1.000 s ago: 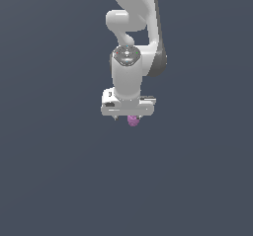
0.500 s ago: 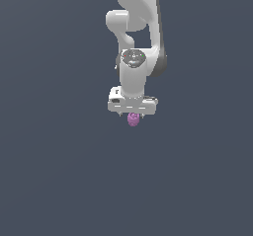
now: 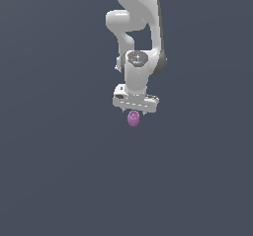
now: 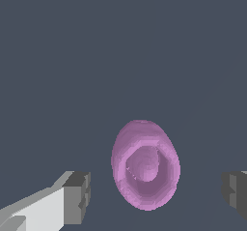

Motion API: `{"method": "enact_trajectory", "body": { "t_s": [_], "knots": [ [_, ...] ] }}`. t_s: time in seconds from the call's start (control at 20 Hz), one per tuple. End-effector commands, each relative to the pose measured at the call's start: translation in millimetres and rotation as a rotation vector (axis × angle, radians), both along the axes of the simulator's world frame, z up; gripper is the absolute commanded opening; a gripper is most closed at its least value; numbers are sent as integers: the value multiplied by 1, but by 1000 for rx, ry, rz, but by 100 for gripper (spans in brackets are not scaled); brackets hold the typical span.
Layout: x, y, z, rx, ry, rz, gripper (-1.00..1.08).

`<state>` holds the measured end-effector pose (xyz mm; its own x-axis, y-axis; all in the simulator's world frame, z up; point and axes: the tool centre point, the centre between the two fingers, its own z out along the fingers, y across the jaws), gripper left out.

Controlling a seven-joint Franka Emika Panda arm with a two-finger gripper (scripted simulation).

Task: Pick up the object and move it to a goal position.

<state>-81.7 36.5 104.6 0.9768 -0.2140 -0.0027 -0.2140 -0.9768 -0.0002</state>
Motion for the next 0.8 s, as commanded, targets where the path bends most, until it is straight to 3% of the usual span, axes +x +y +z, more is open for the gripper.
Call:
{"method": "enact_trajectory", "body": {
  "t_s": [0.0, 0.4, 0.75],
  "knots": [
    [-5, 1, -2, -1, -2, -14, 100],
    [-6, 2, -8, -1, -2, -15, 100],
    [-7, 2, -39, -1, -2, -18, 100]
  ]
}}
